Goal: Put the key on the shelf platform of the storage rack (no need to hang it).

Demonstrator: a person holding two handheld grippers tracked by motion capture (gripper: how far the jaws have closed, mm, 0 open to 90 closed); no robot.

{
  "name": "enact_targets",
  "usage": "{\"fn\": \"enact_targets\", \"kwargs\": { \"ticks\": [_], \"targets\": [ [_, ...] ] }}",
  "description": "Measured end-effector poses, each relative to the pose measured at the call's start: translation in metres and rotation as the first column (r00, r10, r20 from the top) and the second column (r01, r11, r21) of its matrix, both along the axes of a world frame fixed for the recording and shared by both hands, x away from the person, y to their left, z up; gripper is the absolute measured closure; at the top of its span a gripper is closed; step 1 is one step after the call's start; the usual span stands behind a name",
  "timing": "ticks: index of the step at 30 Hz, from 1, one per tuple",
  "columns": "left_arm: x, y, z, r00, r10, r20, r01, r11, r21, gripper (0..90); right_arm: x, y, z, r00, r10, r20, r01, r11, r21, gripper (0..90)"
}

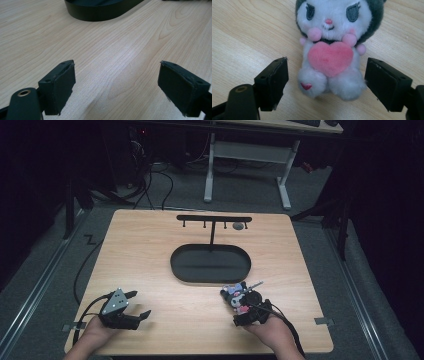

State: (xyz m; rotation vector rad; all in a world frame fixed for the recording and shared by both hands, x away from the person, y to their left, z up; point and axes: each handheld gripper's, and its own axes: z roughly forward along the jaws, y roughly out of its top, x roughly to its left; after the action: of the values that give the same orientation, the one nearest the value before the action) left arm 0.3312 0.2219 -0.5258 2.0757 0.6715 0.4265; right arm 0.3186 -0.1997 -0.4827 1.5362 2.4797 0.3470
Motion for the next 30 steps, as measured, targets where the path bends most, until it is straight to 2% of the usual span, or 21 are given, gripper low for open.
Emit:
{"fn": "enact_targets", "kwargs": {
  "ticks": [6,9,12,18,26,30],
  "targets": [
    [0.000,0.000,0.000,1.0000,0.000,0.000,0.000,1.0000,0.000,15.4,0.000,0.000,-0.007,1.0000,0.002,0.002,-0.002,1.0000,-0.010,22.2],
    [0.000,0.000,0.000,1.0000,-0.001,0.000,0.001,1.0000,0.000,15.4,0.001,0.000,-0.008,0.9999,0.000,0.012,0.000,0.9998,-0.021,26.2],
    [0.000,0.000,0.000,1.0000,-0.001,0.000,0.001,1.0000,0.000,15.5,0.001,-0.002,-0.008,0.9998,-0.007,0.019,0.008,0.9999,-0.013,30.6],
    [0.000,0.000,0.000,1.0000,0.000,0.000,0.000,1.0000,0.000,15.5,0.000,-0.002,-0.006,0.9994,-0.001,0.033,0.002,0.9999,-0.016,44.9],
    [0.000,0.000,0.000,1.0000,0.000,0.000,0.000,1.0000,0.000,15.4,-0.001,-0.003,0.005,0.9980,0.008,0.063,-0.007,0.9999,-0.009,47.0],
    [0.000,0.000,0.000,1.0000,0.000,0.000,0.000,1.0000,0.000,15.5,-0.001,-0.007,0.014,0.9968,-0.006,0.080,0.005,1.0000,0.006,47.2]
  ]
}}
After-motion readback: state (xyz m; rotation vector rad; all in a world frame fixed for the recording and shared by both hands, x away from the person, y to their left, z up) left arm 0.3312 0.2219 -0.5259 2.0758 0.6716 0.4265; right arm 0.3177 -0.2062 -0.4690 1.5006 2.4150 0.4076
